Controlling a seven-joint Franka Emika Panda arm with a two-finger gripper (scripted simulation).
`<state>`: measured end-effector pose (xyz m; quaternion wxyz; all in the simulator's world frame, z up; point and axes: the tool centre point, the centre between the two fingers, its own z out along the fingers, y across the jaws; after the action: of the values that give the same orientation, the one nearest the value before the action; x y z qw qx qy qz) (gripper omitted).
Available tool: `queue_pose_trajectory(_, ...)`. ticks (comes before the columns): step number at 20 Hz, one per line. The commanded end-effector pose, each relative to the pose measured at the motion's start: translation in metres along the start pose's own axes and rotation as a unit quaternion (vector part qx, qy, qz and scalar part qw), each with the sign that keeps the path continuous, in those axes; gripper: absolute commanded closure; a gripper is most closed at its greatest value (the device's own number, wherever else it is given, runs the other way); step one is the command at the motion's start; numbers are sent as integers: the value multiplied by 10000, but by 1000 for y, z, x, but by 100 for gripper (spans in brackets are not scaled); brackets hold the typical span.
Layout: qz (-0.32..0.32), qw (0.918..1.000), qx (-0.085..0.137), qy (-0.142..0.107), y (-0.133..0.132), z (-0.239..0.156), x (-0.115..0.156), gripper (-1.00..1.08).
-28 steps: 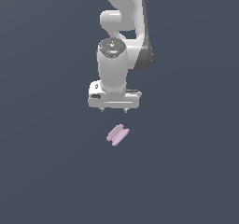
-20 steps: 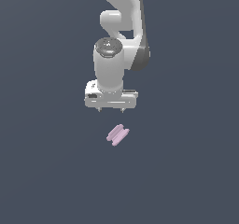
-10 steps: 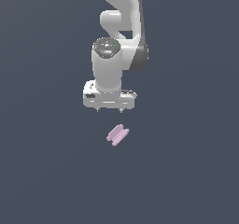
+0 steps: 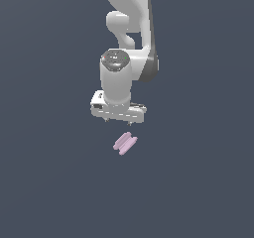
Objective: Pick up the object and move it to a goal position.
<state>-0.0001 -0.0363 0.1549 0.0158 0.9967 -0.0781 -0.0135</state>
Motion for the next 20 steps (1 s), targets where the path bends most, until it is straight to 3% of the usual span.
queue_pose_trajectory(1,263,9997,25,7,-4,8,3,-92)
queue_pose_trajectory(8,1192,9928,101,31,-16,35,14,-92)
queue_pose_trajectory(20,2496,9682,180,61,-33,76,27,-92)
